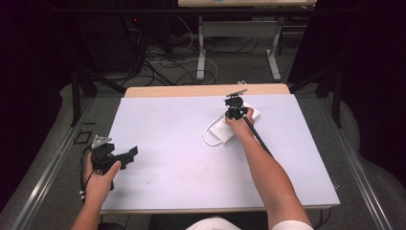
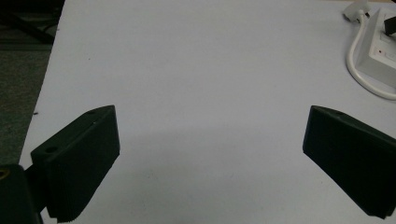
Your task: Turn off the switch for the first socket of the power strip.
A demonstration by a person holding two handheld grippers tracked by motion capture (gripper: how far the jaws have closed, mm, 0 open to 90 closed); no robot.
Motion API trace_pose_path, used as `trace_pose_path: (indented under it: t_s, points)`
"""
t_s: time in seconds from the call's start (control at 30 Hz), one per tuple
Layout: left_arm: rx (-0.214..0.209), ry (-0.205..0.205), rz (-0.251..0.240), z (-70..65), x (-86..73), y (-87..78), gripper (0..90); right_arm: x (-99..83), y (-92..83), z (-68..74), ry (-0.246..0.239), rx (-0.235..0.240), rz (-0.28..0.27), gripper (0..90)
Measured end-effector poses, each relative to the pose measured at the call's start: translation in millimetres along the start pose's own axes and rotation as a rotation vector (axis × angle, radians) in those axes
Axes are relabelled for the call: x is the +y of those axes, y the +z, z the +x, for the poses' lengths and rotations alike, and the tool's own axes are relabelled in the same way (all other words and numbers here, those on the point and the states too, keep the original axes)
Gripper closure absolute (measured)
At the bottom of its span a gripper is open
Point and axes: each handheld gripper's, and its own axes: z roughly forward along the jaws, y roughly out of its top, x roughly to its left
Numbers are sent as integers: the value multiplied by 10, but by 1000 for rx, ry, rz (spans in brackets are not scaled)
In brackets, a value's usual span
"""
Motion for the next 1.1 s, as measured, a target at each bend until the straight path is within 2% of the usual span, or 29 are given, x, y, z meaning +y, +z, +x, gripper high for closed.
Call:
trace_pose_path:
  t_s: [0.07,0.5,0.63,0.77,1.1]
  points:
    - [2,-2,-11,-5,-4,9,37,1,0,0,-1,0,0,900]
    - [1,-3,-5,-11,-4,17,38,13,-29,-34,14,1,18,900]
    - [1,-4,-6,-12,-4,17,38,20,-45,-48,9,5,-5,900]
    - [2,-4,-7,-10,-5,17,38,36,-86,-70,9,-5,5,899]
    - [1,-7,-8,-7,-8,16,39,69,-182,-168,3,-15,-22,897]
